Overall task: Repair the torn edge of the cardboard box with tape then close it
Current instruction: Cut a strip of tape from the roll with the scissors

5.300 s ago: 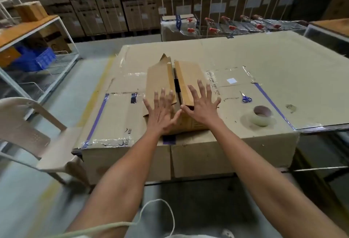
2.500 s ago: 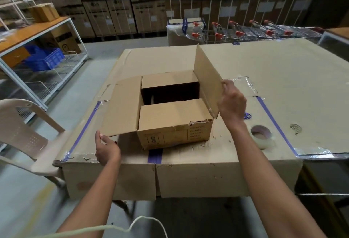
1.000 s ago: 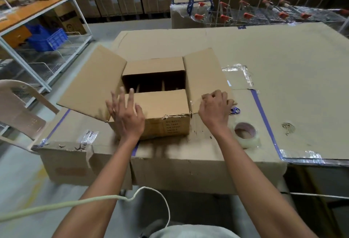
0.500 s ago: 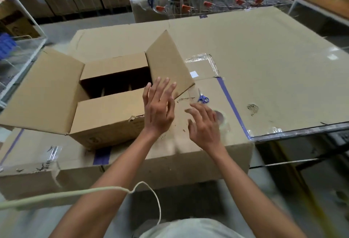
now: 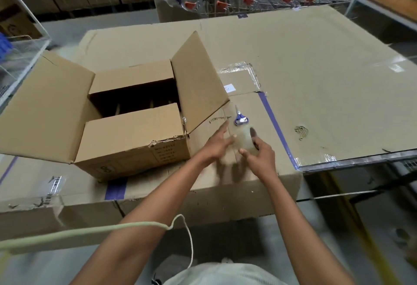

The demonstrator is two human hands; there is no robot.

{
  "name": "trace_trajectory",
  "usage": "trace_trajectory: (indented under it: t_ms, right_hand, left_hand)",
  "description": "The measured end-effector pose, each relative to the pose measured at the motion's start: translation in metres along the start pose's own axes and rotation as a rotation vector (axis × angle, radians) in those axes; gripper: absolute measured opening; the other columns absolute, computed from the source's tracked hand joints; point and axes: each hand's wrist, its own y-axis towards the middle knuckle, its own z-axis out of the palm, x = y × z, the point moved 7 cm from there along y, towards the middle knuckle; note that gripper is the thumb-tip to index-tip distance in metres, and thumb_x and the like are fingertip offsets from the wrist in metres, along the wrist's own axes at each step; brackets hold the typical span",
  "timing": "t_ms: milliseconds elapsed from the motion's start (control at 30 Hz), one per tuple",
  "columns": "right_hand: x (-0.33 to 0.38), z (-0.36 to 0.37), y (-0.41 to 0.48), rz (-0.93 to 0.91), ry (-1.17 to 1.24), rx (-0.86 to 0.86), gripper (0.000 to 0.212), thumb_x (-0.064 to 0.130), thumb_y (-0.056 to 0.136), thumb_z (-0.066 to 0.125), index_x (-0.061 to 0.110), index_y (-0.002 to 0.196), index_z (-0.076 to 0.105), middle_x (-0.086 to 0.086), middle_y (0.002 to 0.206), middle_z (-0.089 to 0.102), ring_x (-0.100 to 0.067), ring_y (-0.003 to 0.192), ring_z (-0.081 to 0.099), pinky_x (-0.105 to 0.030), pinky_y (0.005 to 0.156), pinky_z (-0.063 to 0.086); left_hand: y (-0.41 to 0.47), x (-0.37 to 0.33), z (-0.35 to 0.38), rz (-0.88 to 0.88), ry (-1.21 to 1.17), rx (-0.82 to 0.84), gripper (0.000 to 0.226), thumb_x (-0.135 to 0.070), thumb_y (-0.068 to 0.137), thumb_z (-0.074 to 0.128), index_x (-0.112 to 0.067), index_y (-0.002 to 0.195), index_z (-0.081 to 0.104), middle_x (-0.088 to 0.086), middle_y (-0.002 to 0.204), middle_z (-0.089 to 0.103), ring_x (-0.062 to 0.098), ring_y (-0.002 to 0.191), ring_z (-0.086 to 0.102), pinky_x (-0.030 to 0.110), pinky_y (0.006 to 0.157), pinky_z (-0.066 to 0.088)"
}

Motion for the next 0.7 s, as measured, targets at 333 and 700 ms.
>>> trace_trajectory:
  t_ms: [333, 700]
  right_hand:
    - [-0.017, -0.001, -0.005, 0.06, 0.297, 0.12, 0.032, 0.008, 0.084, 0.083, 0.016, 0.114, 0.074, 0.001, 0.101, 0.079, -0.016, 0.093, 0.075, -0.028, 0.082, 0.06]
    - [0.011, 0.007, -0.01, 0.108, 0.207, 0.099, 0.027, 0.021, 0.096, 0.071, 0.02, 0.122, 0.068, 0.007, 0.102, 0.074, -0.012, 0.092, 0.072, -0.029, 0.077, 0.06]
  left_hand:
    - [0.034, 0.003, -0.006, 0.05, -0.05, -0.07, 0.036, -0.052, 0.07, 0.083, -0.038, 0.102, 0.08, 0.0, 0.111, 0.077, 0.018, 0.111, 0.071, 0.042, 0.103, 0.055]
    - [0.036, -0.033, -0.024, 0.174, 0.115, -0.168, 0.008, -0.017, 0.089, 0.079, -0.011, 0.094, 0.081, 0.001, 0.088, 0.076, 0.011, 0.08, 0.066, 0.012, 0.068, 0.046]
